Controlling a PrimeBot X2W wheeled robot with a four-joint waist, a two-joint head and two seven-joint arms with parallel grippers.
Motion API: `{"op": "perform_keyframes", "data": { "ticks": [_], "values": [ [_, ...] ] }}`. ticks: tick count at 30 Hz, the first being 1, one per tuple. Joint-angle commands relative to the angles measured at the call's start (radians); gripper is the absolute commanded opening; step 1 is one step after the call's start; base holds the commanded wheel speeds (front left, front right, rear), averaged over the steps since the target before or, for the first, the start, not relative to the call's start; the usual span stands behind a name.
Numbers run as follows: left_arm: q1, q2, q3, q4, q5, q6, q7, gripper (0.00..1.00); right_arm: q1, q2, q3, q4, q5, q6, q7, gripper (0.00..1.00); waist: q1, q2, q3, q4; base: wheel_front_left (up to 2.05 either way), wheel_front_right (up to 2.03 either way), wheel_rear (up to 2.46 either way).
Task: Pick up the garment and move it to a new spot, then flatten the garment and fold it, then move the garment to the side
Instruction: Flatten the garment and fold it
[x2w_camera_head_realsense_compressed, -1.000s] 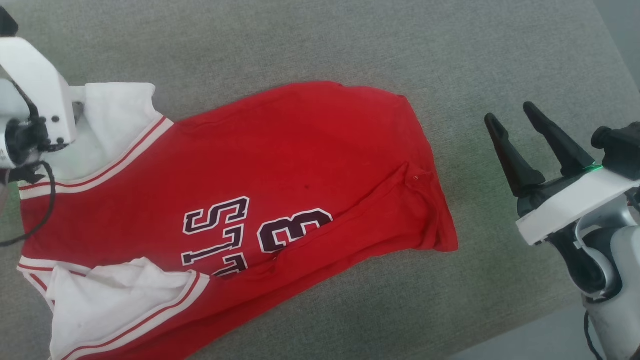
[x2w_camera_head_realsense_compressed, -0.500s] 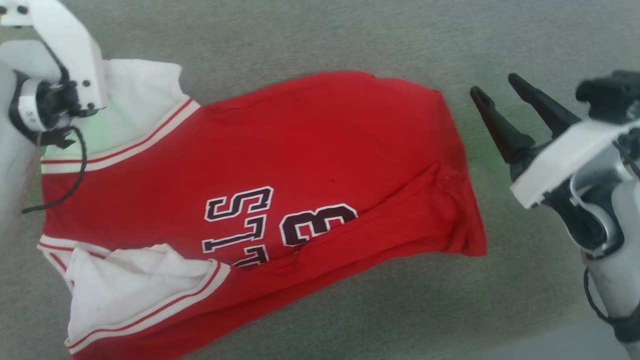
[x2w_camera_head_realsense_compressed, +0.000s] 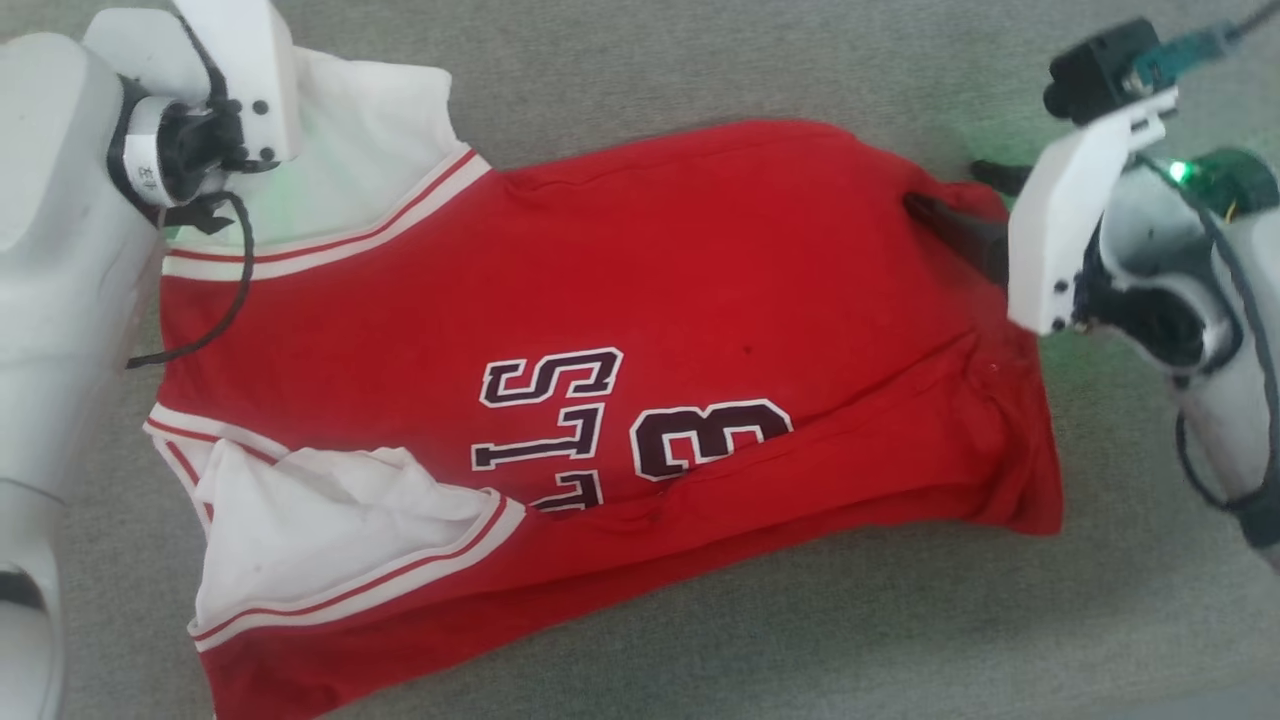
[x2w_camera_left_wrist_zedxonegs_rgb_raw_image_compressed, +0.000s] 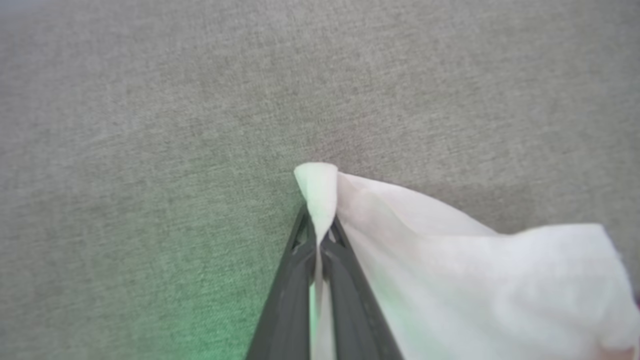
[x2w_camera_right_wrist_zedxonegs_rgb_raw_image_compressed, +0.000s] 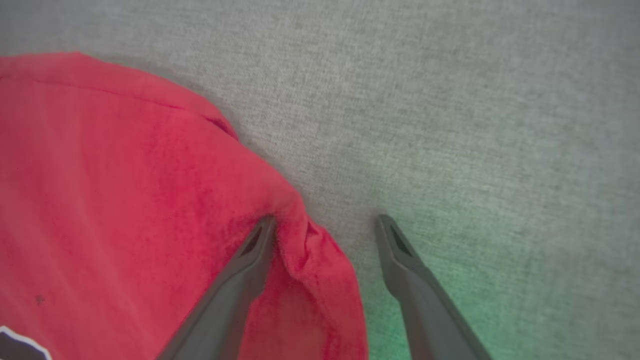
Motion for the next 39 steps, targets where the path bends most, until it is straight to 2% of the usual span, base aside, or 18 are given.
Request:
{"op": "perform_keyframes", "data": {
  "ticks": [1, 3, 4, 5, 13, 19, 24, 31, 39],
  "values": [
    [0.006, -0.005, -0.008, 0.022, 0.005, -0.003, -0.004, 0.00, -0.002, 0.013, 0.027, 0.033, 0.008, 0.000, 0.038, 1.00, 0.0000, 0.0000, 0.006, 0.011, 0.00, 0.00, 0.00],
    [0.000, -0.020, -0.008, 0.039, 0.002, -0.010, -0.017, 0.00, -0.024, 0.028, 0.055, 0.081, 0.026, 0.000, 0.096, 1.00, 0.0000, 0.0000, 0.007, 0.019, 0.00, 0.00, 0.00],
    [-0.002, -0.026, -0.008, 0.045, 0.003, -0.015, -0.027, 0.00, -0.034, 0.031, 0.073, 0.105, 0.034, 0.000, 0.124, 0.37, 0.0000, 0.0000, 0.007, 0.024, 0.00, 0.00, 0.00],
    [-0.006, -0.033, -0.008, 0.053, 0.002, -0.018, -0.034, 0.00, -0.043, 0.033, 0.087, 0.119, 0.038, 0.000, 0.138, 0.00, 0.0000, 0.0000, 0.007, 0.030, 0.00, 0.00, 0.00],
    [-0.032, -0.065, -0.008, 0.092, -0.016, -0.059, -0.047, 0.00, -0.087, 0.013, 0.110, 0.138, 0.075, 0.000, 0.108, 0.00, 0.0000, 0.0000, -0.022, 0.074, 0.00, 0.00, 0.00],
    [-0.024, -0.073, -0.020, 0.056, -0.029, -0.093, -0.018, 0.00, -0.064, -0.054, 0.099, 0.079, 0.094, 0.000, 0.052, 0.00, 0.0000, 0.0000, -0.069, 0.106, 0.00, 0.00, 0.00],
    [0.012, -0.050, -0.034, -0.027, -0.030, -0.089, 0.011, 0.00, -0.009, -0.116, 0.079, 0.000, 0.111, 0.000, 0.023, 0.00, 0.0000, 0.0000, -0.107, 0.130, 0.00, 0.00, 0.00],
    [0.109, 0.022, -0.049, -0.264, -0.029, -0.028, 0.071, 0.00, 0.095, -0.194, 0.030, -0.123, 0.121, 0.000, 0.019, 0.00, 0.0000, 0.0000, -0.153, 0.156, 0.00, 0.00, 0.00],
    [0.315, 0.166, -0.053, -0.671, -0.043, 0.136, 0.161, 0.00, 0.259, -0.254, -0.057, -0.274, 0.130, 0.000, 0.042, 0.00, 0.0000, 0.0000, -0.191, 0.171, 0.00, 0.00, 0.00]
  ]
}}
